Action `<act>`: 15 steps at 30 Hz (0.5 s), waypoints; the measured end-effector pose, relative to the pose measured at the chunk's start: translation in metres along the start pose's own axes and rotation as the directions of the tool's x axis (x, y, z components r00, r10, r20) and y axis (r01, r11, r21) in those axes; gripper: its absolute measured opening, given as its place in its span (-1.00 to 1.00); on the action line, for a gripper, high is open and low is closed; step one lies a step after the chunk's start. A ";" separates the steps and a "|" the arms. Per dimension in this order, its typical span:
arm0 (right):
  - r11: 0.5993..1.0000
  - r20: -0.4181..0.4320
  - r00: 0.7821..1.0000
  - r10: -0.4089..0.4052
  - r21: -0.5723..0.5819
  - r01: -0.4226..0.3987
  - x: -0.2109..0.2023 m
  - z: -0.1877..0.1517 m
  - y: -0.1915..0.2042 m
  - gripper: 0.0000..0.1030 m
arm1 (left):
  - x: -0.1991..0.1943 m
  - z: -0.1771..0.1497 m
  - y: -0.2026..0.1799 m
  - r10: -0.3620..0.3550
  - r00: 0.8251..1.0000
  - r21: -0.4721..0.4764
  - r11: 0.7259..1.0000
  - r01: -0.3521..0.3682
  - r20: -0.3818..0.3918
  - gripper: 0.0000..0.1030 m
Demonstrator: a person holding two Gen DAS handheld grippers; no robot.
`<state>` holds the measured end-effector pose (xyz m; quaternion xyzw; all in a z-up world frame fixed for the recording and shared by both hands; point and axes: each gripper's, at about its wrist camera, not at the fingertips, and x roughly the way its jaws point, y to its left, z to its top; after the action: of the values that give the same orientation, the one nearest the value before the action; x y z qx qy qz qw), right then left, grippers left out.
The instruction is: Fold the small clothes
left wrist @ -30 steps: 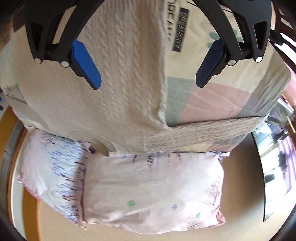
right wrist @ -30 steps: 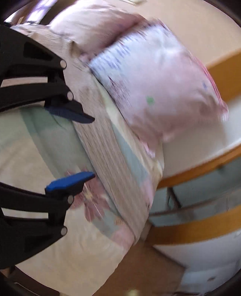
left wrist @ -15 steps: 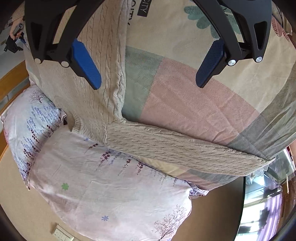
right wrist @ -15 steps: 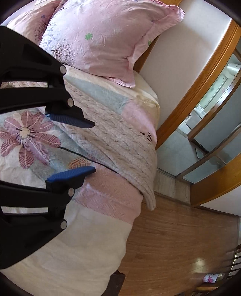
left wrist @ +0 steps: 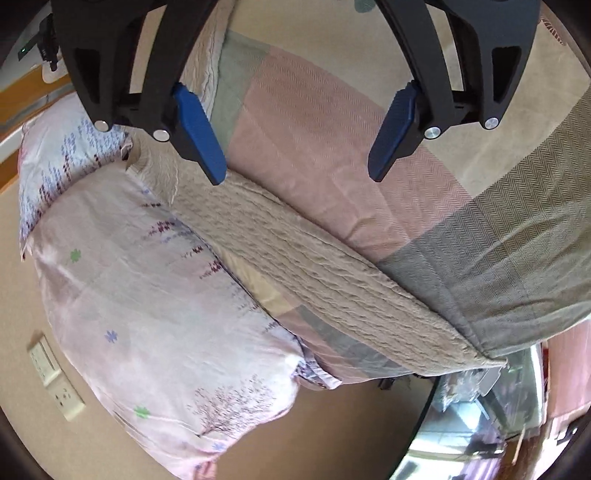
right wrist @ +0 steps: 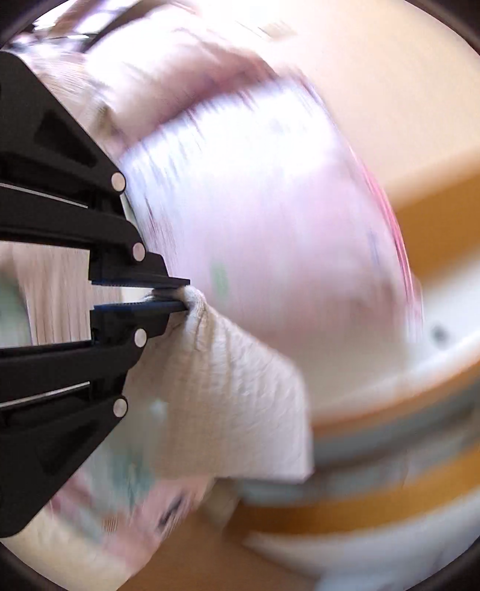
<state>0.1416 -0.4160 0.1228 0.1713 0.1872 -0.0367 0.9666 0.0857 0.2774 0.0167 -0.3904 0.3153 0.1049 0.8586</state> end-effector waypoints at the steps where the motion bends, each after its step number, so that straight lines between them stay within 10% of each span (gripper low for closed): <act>1: 0.991 -0.038 0.996 0.086 -0.099 -0.089 0.007 -0.013 0.047 -0.88 | 0.001 0.003 0.005 0.001 1.000 -0.030 1.000 -0.001 0.005 0.48; 3: 0.944 -0.168 0.963 0.212 -0.220 -0.246 0.024 -0.045 0.114 -0.76 | 0.001 0.009 0.014 0.012 1.000 -0.078 0.997 -0.010 0.021 0.46; 6: 0.863 -0.416 0.855 0.309 -0.255 -0.436 0.049 -0.102 0.186 -0.24 | 0.000 0.020 0.028 -0.001 0.999 -0.128 0.992 0.005 0.035 0.46; 10: 0.883 -0.371 0.871 0.323 -0.212 -0.418 0.040 -0.104 0.172 0.21 | 0.004 0.040 0.059 0.002 0.999 -0.239 0.971 0.009 0.045 0.40; 15: 0.943 -0.323 0.911 0.255 -0.125 -0.308 0.031 -0.080 0.101 0.28 | 0.018 0.071 0.090 -0.005 0.997 -0.370 0.929 0.033 0.075 0.14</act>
<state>0.1556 -0.2936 0.0735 0.1157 0.3086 0.1465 0.9327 0.0939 0.3893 -0.0134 -0.5443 0.2545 0.1685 0.7814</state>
